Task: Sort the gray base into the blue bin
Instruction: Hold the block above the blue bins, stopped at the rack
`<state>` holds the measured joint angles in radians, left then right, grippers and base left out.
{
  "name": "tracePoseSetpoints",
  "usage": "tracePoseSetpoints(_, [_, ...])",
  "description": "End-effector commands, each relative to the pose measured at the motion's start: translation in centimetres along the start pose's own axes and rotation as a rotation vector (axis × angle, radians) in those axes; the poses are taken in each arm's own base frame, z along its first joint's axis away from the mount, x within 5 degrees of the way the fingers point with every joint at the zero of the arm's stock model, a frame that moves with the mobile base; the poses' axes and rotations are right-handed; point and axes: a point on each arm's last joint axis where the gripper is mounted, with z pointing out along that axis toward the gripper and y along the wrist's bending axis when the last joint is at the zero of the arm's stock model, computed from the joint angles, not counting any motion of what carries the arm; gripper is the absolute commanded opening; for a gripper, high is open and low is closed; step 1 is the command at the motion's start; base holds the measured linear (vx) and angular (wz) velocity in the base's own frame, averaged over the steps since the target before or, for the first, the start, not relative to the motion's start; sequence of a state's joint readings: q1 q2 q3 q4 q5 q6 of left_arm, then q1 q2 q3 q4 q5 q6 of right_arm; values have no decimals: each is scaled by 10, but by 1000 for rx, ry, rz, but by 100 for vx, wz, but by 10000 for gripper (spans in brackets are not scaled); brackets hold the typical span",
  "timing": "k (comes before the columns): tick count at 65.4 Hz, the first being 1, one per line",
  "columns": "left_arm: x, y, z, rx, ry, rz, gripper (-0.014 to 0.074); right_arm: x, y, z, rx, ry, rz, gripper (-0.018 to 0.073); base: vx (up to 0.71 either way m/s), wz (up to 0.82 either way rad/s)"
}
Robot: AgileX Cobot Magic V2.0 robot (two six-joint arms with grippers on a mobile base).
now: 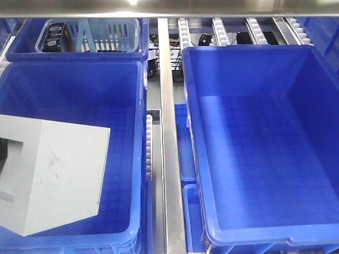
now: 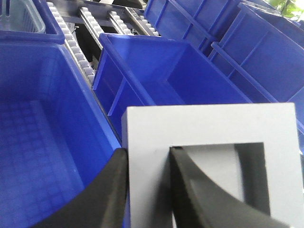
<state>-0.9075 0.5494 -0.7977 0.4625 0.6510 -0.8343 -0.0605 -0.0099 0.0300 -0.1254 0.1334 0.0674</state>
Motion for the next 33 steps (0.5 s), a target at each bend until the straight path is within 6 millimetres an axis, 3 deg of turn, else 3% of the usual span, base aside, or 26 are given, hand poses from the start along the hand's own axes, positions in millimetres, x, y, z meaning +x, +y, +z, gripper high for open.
tracePoseSetpoints(1, [-13, -8, -4, 70, -89, 9, 3, -3, 1, -1, -3, -77, -15, -9, 1, 5])
tracePoseSetpoints(33, [-13, -8, -4, 70, -89, 9, 3, -3, 1, -1, -3, -77, -15, -9, 0, 2])
